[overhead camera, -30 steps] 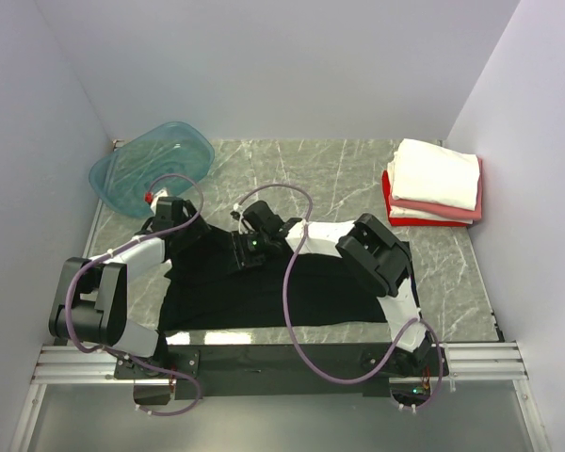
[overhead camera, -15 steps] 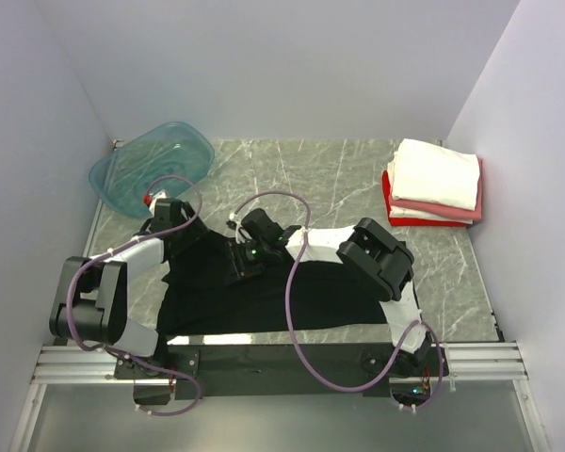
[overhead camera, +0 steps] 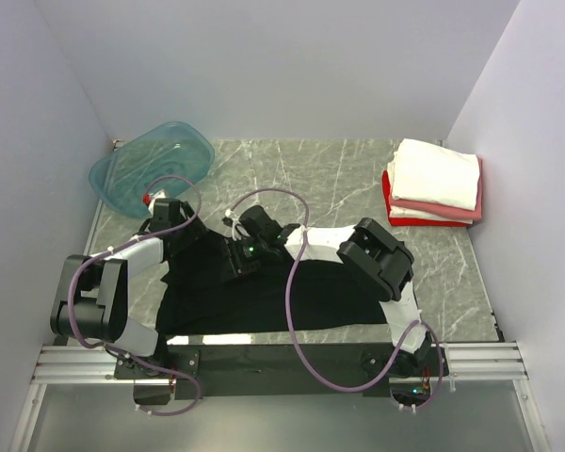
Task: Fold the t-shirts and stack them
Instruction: Fold the tshirt
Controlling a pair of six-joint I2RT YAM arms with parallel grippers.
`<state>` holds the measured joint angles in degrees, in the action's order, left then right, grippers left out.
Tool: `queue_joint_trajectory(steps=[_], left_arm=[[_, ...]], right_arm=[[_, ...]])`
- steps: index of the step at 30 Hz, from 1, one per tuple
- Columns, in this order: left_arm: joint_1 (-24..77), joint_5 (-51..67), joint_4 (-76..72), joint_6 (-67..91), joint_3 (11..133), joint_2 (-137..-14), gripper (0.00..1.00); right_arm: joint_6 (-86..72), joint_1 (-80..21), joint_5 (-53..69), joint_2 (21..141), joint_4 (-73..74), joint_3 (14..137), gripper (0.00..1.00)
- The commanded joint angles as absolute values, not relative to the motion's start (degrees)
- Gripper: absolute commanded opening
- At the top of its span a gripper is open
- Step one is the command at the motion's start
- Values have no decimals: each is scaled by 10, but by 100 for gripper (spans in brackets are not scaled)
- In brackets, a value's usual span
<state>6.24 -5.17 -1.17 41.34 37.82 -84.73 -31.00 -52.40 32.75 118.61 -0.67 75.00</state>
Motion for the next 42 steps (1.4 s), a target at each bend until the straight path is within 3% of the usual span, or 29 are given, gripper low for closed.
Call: queue_joint_trajectory(steps=[1,11,22,29,42], left_arm=[[58,-43,-26,405,375,-854,83],[56,-42,-21,401,377,-852,83],[55,-40,-21,400,374,-848,83],[52,-40,-21,398,373,-847,83],[47,-45,-22,396,374,-860,83]], right_arm=[[-294,-532,332,1185,-15,808,43],[-273,-531,295,1237,32,877,43],[-278,-531,322,1254,2,859,43],[-271,-531,340,1212,-44,776,31],[-266,-541,402,1145,-134,685,40]])
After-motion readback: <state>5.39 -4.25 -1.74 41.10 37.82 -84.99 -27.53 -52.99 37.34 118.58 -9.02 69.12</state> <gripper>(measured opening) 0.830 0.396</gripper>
